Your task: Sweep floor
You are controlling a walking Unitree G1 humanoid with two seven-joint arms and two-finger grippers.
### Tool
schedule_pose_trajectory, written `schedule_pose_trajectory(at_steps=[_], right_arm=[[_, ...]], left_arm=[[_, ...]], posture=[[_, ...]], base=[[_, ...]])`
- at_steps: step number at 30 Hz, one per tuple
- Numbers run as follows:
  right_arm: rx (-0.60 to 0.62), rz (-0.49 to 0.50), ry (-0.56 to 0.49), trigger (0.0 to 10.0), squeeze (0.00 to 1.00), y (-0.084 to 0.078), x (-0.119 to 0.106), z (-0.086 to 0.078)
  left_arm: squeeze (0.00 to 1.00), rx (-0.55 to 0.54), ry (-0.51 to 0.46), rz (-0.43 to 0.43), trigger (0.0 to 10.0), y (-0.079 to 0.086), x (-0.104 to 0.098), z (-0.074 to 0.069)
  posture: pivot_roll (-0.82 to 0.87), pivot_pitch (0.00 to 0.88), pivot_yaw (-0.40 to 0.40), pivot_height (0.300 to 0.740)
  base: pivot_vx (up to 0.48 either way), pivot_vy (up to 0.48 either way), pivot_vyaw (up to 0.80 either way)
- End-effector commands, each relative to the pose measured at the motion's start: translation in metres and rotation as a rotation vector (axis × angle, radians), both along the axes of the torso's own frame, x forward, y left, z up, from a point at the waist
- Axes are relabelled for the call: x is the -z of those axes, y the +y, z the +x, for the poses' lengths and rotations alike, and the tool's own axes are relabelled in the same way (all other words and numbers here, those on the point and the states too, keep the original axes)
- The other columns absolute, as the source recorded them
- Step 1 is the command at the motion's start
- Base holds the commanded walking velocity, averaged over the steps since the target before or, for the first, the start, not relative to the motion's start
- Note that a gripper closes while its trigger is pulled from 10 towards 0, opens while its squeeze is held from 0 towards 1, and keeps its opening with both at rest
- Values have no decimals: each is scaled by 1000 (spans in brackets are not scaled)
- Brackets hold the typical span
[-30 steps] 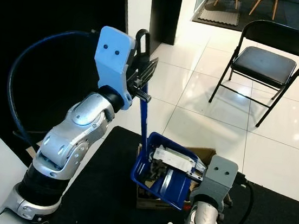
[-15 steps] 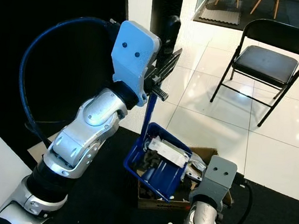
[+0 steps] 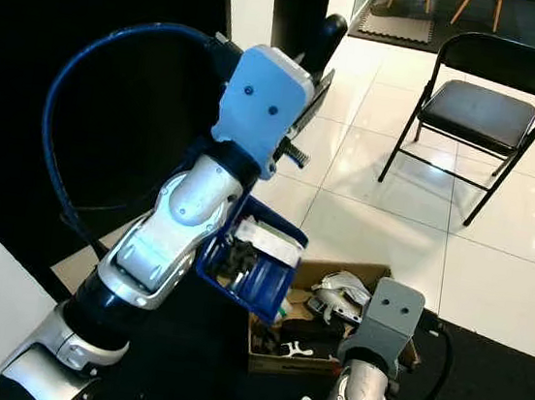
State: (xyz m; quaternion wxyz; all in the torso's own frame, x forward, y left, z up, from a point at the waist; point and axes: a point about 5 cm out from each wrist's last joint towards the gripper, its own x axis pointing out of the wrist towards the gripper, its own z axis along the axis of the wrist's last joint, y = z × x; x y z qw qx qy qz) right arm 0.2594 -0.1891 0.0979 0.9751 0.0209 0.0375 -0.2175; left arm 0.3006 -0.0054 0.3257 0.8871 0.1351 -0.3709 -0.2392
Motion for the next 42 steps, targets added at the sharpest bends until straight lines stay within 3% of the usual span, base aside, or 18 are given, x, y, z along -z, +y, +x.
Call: schedule_pose_trajectory(at_steps=[1,19,42], right_arm=[[-5,1,16,10000,0,3,5,-2],[-8,1,14,10000,0,4,5,-1],[-9,1,17,10000,0,4,6,-2]], left_arm=[[0,-3,-114,-10,10000,-2,-15,-9],[0,-70,-316,-15,10000,-7,-22,-17],[0,-80,-299,-90,10000,-16,-26,-21]], posture=[[-50,145,115,740],[-53,138,115,740],[-52,142,118,740]], base=[[0,0,0],[0,0,0],[0,0,0]])
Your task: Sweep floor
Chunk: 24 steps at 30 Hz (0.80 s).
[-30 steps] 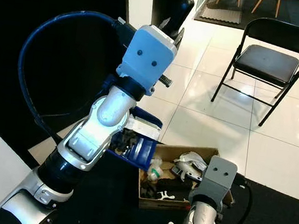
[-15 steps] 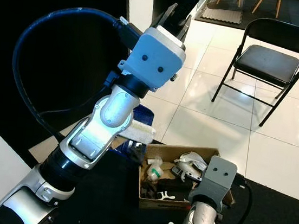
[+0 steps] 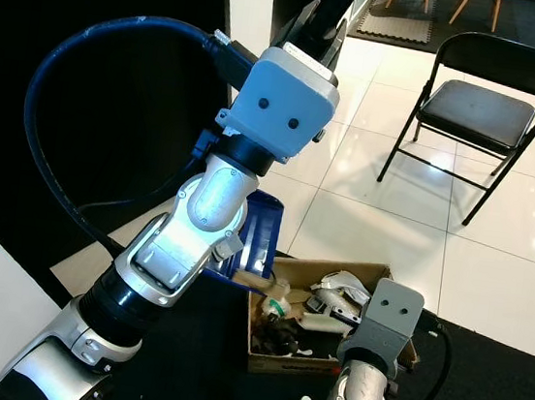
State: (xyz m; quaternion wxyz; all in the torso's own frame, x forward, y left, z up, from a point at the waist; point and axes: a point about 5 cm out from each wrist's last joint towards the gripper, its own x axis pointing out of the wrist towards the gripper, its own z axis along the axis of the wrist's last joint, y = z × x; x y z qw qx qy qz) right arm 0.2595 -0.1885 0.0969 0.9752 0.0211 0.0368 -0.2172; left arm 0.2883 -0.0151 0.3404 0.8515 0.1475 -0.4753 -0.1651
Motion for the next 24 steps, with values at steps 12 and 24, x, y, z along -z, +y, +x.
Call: schedule_pose_trajectory(at_steps=[12,24], right_arm=[[-10,2,21,10000,0,5,6,-3],[-14,0,26,10000,0,5,7,-3]], left_arm=[[0,28,-136,-93,10000,-3,-19,-22],[0,51,-214,-13,10000,-10,-4,-27]], posture=[[-49,148,117,740],[-53,153,116,740]], base=[[0,0,0],[0,0,0]])
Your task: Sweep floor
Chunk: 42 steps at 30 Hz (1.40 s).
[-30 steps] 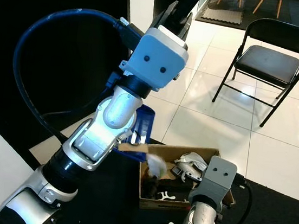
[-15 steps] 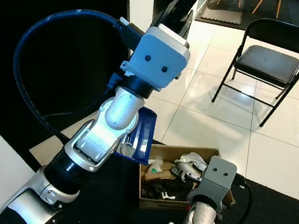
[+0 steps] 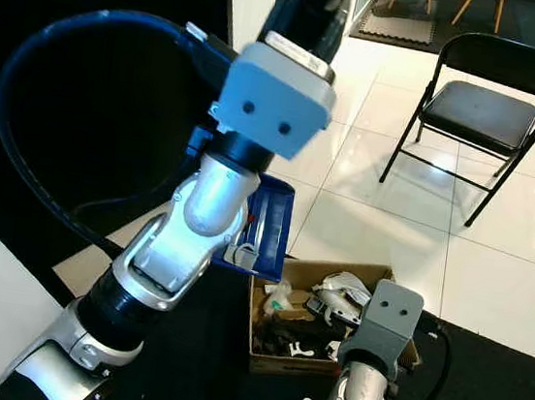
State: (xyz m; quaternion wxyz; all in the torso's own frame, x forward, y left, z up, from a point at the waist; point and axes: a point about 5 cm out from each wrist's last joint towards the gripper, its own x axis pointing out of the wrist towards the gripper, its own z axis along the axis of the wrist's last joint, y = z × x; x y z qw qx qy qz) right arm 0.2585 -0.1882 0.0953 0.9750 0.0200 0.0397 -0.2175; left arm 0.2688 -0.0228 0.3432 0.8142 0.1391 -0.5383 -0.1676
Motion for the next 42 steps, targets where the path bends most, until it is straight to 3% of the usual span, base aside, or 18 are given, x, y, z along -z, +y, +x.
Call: schedule_pose_trajectory(at_steps=[1,4,12,20,23,27,31,39,42], right_arm=[[-13,1,19,10000,0,4,5,-2],[-11,-1,22,10000,0,3,6,-2],[-10,-1,22,10000,0,3,6,-2],[-16,-2,21,10000,0,4,6,1],[-15,-3,18,10000,0,3,5,2],[-18,-4,17,10000,0,4,5,3],[-18,-6,12,10000,0,3,4,4],[-17,-6,10,10000,0,3,5,5],[-17,-7,10,10000,0,3,6,6]], left_arm=[[0,7,-88,4,10000,-2,-3,-9],[0,1,-112,53,10000,-4,5,-7],[0,19,-112,38,10000,-4,3,-12],[0,59,-137,122,10000,-15,23,-16],[0,68,-173,108,10000,-16,17,-20],[0,69,-209,167,10000,-19,26,-19],[0,69,-203,175,10000,-18,26,-16],[0,114,-200,156,10000,-24,27,-25],[0,116,-195,200,10000,-28,38,-22]], posture=[[-53,153,116,740],[-52,152,116,740],[-54,155,115,740],[-51,148,113,740],[-46,144,111,740],[-55,143,109,740],[-51,137,111,740],[-50,129,111,740],[-51,129,112,740]], base=[[0,0,0],[0,0,0],[0,0,0],[0,0,0],[0,0,0],[0,0,0],[0,0,0],[0,0,0],[0,0,0]])
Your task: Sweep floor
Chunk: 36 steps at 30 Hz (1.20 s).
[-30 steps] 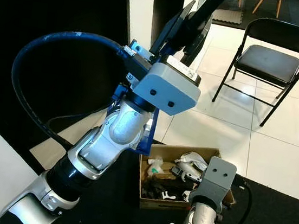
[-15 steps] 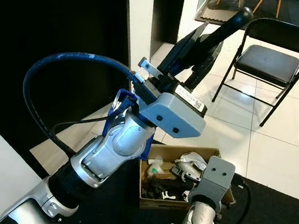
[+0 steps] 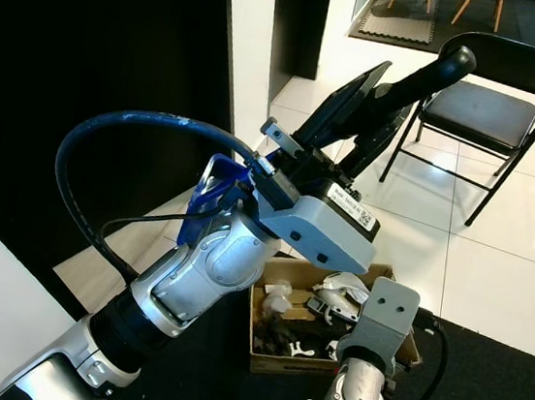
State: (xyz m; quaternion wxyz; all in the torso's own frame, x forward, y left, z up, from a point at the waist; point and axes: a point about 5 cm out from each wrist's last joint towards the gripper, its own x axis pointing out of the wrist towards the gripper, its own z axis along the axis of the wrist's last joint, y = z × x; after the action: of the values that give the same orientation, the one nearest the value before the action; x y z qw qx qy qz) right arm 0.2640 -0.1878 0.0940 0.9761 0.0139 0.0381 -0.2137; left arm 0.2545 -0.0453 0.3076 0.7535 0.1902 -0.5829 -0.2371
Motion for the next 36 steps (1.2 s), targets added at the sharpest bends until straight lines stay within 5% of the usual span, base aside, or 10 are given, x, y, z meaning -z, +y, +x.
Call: schedule_pose_trajectory(at_steps=[1,14,20,21,22,26,27,36], right_arm=[[-9,5,10,10000,0,3,4,0],[-6,5,10,10000,0,2,6,-1],[-6,5,15,10000,0,2,7,-1],[-6,4,13,10000,0,2,6,-1],[-2,4,15,10000,0,0,7,-2],[-1,4,16,10000,0,0,7,-3],[-5,4,15,10000,0,1,6,-3],[-31,4,7,10000,0,4,3,0]], left_arm=[[0,34,-60,31,10000,-5,0,-9],[0,46,-27,30,10000,-7,1,-10],[0,-43,62,66,10000,3,17,11],[0,-68,90,58,10000,7,17,16],[0,-159,207,32,10000,20,19,37],[0,-239,324,19,10000,34,26,55],[0,-330,431,-28,10000,57,30,74],[0,-512,741,-183,10000,128,48,106]], posture=[[-51,129,112,740],[-57,138,114,740],[-57,141,112,740],[-55,141,113,740],[-51,143,112,740],[-50,144,111,740],[-45,146,105,740],[-32,149,94,740]], base=[[0,0,0],[0,0,0],[0,0,0],[0,0,0],[0,0,0],[0,0,0],[0,0,0],[0,0,0]])
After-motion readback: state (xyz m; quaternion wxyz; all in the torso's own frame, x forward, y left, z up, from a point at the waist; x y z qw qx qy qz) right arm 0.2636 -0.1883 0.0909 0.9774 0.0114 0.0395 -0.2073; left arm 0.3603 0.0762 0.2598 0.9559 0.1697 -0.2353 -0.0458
